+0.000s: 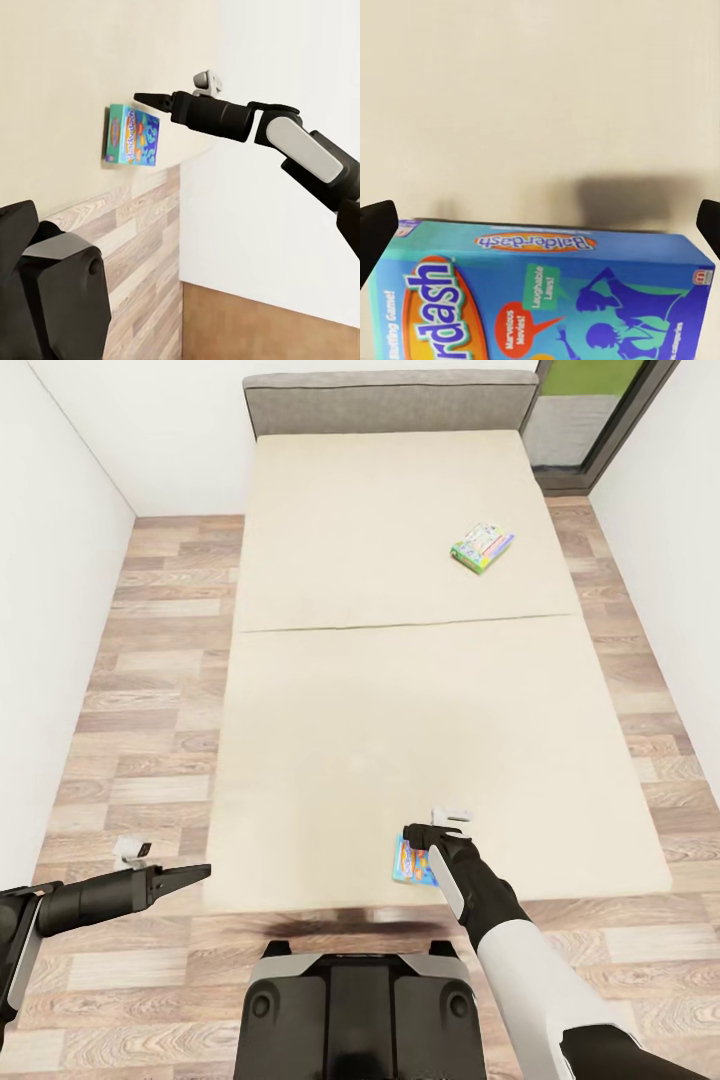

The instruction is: Put all the toys in the child's room - the three board games (two on the bed and one on the table), the two jigsaw puzzles on the table, and the tennis ball on the table - inside the toy box on the table in the child's room.

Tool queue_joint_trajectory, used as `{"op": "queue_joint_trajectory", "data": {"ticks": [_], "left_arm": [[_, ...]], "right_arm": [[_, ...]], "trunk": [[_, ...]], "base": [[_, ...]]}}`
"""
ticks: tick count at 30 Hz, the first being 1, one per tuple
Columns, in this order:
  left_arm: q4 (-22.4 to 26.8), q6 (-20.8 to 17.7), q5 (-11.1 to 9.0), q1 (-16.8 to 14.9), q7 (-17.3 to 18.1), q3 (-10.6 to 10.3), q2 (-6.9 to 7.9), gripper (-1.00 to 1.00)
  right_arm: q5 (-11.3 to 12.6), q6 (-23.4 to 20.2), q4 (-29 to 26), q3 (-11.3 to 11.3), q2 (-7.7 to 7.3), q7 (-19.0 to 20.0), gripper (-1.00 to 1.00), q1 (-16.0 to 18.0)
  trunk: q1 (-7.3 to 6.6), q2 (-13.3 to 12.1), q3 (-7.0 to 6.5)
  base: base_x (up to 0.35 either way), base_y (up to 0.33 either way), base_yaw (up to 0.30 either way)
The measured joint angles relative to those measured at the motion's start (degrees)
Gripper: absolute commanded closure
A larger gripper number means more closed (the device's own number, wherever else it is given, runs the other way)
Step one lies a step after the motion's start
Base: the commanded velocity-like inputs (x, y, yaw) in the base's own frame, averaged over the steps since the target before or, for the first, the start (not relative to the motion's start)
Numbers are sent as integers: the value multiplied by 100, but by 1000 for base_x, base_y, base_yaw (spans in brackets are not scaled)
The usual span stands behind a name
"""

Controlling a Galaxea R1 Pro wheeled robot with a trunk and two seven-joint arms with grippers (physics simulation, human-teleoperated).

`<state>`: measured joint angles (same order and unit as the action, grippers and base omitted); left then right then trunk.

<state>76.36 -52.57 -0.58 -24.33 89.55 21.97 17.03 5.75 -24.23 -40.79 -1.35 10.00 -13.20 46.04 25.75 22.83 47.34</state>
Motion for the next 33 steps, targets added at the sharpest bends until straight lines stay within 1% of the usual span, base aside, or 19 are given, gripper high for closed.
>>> {"op": "queue_joint_trajectory", "data": {"ticks": [21,33], "left_arm": [[0,0,0,0,-6,0,0,-100],[0,0,0,0,-5,0,0,-100]], "right_arm": [[-17,1,0,0,0,0,-100,0],[-17,9,0,0,0,7,-100,0]], "trunk": [[0,0,174],[0,0,185]], "base": [[0,0,0],[0,0,0]]}}
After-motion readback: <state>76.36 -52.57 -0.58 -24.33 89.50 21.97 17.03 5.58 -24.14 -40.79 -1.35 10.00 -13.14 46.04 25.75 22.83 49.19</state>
